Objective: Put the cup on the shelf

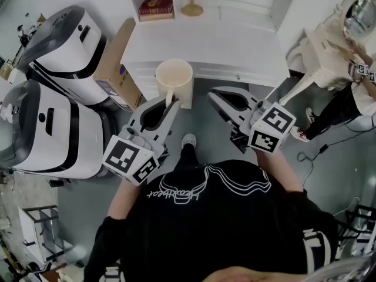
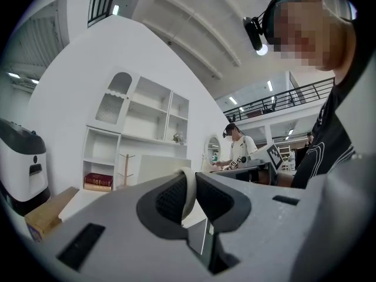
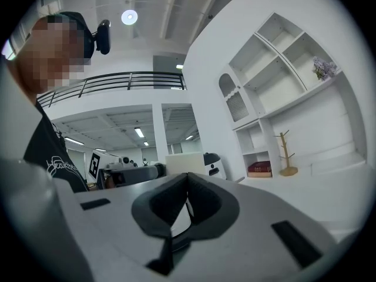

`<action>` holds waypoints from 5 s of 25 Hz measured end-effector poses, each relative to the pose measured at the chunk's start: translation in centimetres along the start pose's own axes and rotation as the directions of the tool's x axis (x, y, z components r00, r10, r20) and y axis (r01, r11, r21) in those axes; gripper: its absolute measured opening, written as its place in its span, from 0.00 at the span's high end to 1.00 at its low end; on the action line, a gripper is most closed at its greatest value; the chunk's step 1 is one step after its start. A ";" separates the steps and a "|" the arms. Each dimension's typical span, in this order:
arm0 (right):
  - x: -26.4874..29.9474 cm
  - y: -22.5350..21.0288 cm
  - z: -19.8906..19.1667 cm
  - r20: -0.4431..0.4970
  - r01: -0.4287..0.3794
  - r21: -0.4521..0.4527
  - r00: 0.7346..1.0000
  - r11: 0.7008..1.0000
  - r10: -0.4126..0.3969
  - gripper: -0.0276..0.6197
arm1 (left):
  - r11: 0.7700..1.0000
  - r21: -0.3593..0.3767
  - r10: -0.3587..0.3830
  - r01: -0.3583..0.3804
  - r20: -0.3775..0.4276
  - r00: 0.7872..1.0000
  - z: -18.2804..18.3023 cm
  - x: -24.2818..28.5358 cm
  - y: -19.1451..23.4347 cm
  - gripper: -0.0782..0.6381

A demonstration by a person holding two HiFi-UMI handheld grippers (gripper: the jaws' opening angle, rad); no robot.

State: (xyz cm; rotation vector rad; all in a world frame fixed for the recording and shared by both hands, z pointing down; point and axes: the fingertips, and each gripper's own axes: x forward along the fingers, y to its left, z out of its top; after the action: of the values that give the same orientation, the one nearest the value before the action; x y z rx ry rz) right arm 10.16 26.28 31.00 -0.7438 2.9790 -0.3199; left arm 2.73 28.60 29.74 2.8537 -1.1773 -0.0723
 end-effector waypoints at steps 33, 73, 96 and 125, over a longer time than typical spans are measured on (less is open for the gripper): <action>21.9 -21.6 3.9 -0.034 0.088 0.009 0.996 0.996 -0.087 0.95 | 0.998 -0.031 -0.046 0.046 0.006 0.999 1.4 16.3 29.2 0.83; 34.7 -43.4 5.6 -0.104 -0.002 0.098 0.995 0.995 0.012 0.95 | 0.996 -0.045 0.070 -0.071 -0.027 0.997 0.6 33.7 48.9 0.83; 37.4 -49.7 3.9 -0.163 0.027 0.133 0.987 0.991 -0.005 0.95 | 0.989 -0.046 0.142 -0.140 0.046 0.989 1.1 40.0 57.5 0.83; 37.3 -52.9 2.0 -0.201 0.099 0.161 0.977 0.982 -0.066 0.95 | 0.987 0.024 0.157 -0.156 -0.037 0.987 -1.9 45.0 63.6 0.83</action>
State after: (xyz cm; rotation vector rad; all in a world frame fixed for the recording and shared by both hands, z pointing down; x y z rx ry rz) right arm 1.66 -37.24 40.21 -0.8648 3.0511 -0.6809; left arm -10.02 -48.13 34.88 2.7551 -1.3974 0.0026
